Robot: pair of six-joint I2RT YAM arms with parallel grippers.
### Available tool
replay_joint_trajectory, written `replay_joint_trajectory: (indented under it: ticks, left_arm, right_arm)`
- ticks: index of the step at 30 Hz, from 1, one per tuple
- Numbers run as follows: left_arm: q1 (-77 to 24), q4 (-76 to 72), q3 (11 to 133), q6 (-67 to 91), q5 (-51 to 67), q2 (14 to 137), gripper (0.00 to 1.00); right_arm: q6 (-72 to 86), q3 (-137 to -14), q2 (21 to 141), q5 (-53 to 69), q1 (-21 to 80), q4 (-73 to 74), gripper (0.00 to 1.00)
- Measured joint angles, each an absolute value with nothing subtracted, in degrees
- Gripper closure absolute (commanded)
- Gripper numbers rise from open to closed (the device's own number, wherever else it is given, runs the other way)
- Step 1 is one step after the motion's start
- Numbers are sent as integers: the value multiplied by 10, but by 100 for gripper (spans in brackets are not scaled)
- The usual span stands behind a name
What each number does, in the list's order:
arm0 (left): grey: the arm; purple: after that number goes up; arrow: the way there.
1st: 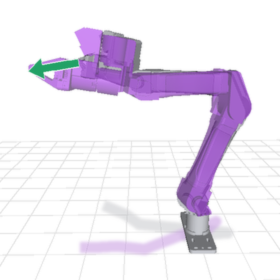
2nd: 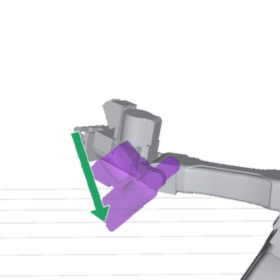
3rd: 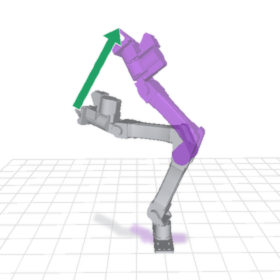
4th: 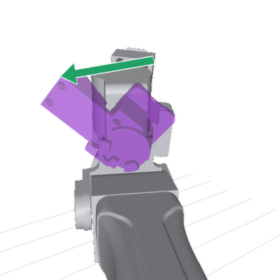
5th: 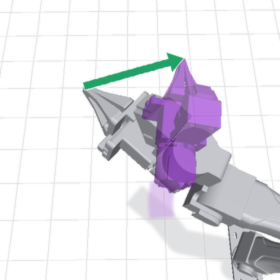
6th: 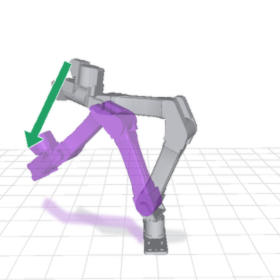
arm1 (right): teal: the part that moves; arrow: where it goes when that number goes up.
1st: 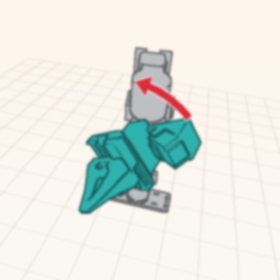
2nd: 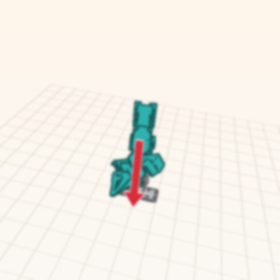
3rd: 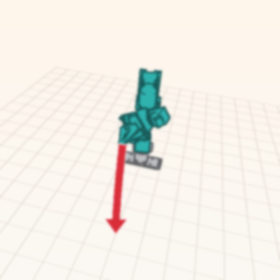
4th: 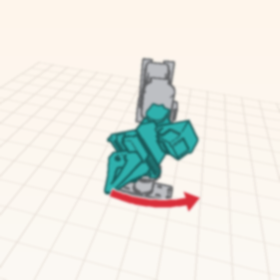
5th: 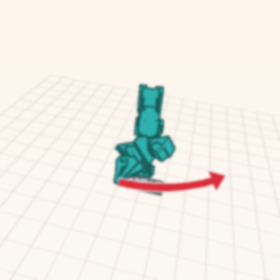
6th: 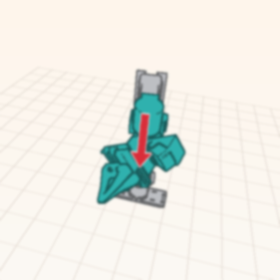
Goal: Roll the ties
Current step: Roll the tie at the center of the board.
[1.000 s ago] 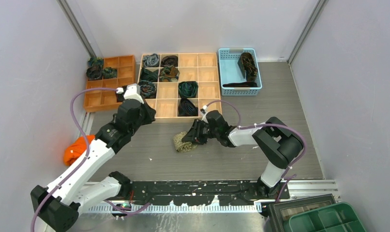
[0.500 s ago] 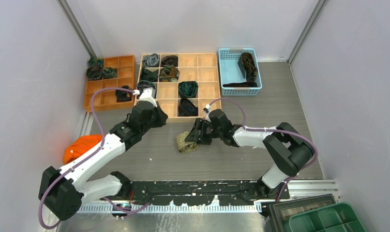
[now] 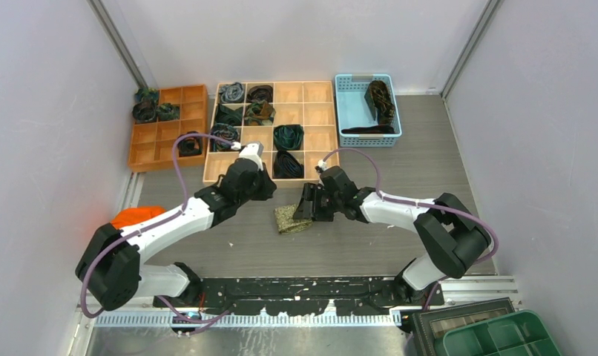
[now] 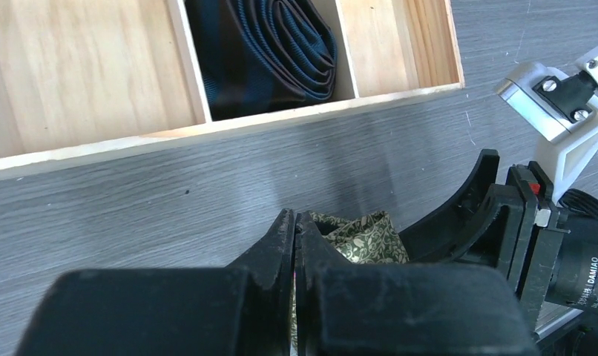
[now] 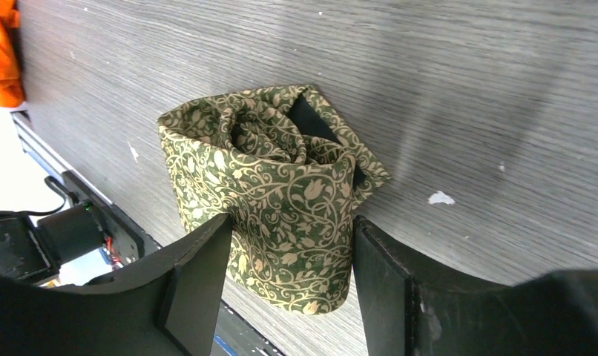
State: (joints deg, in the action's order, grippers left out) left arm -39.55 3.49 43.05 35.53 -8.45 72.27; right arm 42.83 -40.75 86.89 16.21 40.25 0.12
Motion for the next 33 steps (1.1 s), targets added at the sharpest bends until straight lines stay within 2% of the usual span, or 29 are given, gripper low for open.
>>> replay_joint_trajectory:
  ticks: [12,17,21,24,27,30,33]
  left_arm:
    - [-409,2,424,354,-79,757,100]
    - [-409,-6,423,352,-82,785,100]
    - [-409,-5,429,340,-83,805,100]
    - [-409,-5,445,330,-81,820,100]
    - [-409,-5,460,319,-81,831,100]
    - [-409,-3,482,306,-82,853,100]
    - [-409,-1,513,294,-94,887,100]
  right_arm:
    - [399,-443,900,137,402,45,34]
    - [386,-474,890,117,402,79,10]
    - [379,-474,834,85,402,112,4]
    - [378,-465,772,60,402,128,14]
    - [389,-440,711,51,402,138,40]
    - [416,-397,663,51,408,145,58]
    - [451,-346,635,50,427,150,70]
